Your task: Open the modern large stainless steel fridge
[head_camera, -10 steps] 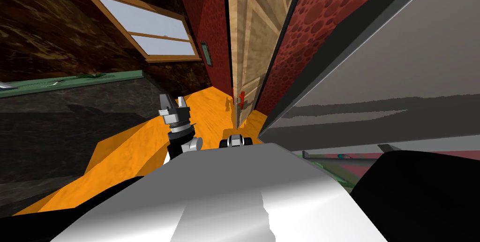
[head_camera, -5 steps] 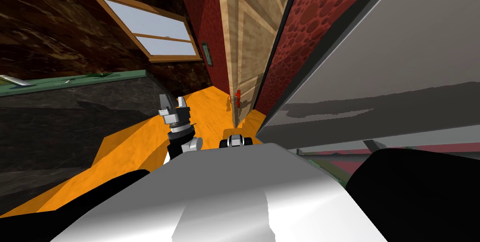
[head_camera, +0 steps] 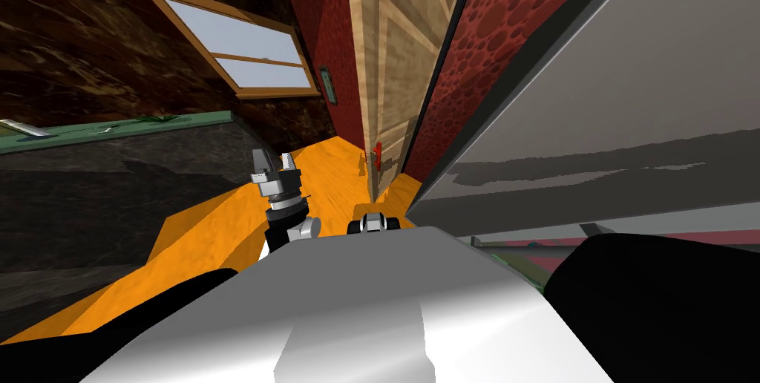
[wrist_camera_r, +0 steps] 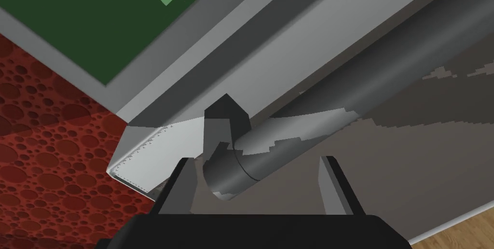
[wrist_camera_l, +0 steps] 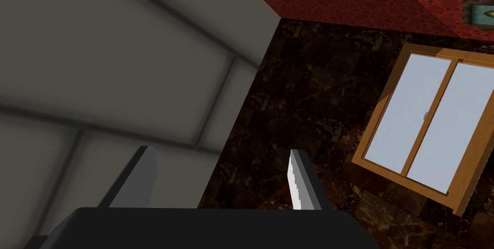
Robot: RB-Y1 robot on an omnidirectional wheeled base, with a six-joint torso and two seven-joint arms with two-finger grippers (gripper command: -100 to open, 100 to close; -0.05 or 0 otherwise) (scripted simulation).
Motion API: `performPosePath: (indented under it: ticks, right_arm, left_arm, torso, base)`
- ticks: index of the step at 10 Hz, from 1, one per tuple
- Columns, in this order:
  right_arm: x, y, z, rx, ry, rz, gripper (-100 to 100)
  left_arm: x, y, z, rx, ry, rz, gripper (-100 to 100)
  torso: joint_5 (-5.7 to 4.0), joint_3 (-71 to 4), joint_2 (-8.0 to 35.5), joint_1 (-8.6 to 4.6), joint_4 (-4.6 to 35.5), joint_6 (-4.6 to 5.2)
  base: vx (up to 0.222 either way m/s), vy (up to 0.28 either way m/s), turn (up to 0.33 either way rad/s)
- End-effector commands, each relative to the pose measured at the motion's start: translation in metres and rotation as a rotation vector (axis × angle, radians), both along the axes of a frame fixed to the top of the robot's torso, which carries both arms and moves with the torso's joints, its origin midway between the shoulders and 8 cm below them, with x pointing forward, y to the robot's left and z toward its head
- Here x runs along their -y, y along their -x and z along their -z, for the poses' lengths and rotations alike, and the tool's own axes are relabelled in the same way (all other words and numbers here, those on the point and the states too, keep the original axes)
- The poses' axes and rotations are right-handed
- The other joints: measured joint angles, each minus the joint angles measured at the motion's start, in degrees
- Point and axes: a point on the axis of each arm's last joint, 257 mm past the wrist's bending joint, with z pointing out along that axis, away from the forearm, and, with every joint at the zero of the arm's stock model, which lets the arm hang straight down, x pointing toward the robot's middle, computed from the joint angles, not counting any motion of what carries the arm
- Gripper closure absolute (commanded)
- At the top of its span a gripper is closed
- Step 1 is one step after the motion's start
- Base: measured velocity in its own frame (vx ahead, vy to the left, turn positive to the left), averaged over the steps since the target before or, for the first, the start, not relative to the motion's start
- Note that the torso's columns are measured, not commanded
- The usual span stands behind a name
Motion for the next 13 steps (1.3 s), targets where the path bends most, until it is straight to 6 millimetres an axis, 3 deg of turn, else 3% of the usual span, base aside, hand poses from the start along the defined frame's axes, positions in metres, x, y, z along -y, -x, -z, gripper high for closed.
performPosePath:
  ticks: [1, 8, 9, 10, 11, 13]
  right_arm:
    - [0.010, 0.021, -0.002, 0.000, 0.000, 0.069, 100]
    - [0.033, 0.096, -0.007, 0.003, 0.005, 0.290, 100]
    - [0.032, 0.087, -0.006, 0.003, -0.001, 0.266, 100]
    - [0.053, 0.103, 0.025, 0.020, -0.079, 0.289, 100]
    - [0.063, 0.112, 0.037, 0.017, -0.094, 0.302, 100]
    - [0.086, 0.126, 0.063, 0.045, -0.142, 0.325, 100]
  left_arm:
    - [0.000, 0.000, 0.000, 0.000, 0.000, 0.000, 0]
    - [0.000, 0.000, 0.000, 0.000, 0.000, 0.000, 0]
    - [0.000, 0.000, 0.000, 0.000, 0.000, 0.000, 0]
    - [0.000, 0.000, 0.000, 0.000, 0.000, 0.000, 0]
    - [0.000, 0.000, 0.000, 0.000, 0.000, 0.000, 0]
    - [0.000, 0.000, 0.000, 0.000, 0.000, 0.000, 0]
  torso:
    - [0.02, 0.1, 0.1, 0.12, 0.0, -0.17]
    - [0.24, -0.1, 0.1, 0.06, -0.1, -0.26]
    - [0.24, 0.0, 0.1, 0.08, 0.0, -0.19]
    - [0.16, -0.1, 0.2, -0.32, -0.1, -0.35]
    - [-0.27, 0.2, 0.2, -0.47, 0.1, -0.09]
    - [-0.17, 0.2, 0.3, -0.63, 0.0, -0.29]
  base:
    - [0.095, 0.162, -0.081]
    - [0.112, 0.202, -0.079]
    - [0.050, 0.097, -0.039]
    - [0.055, 0.152, -0.216]
    - [0.044, 0.221, -0.157]
    - [0.000, 0.067, 0.015]
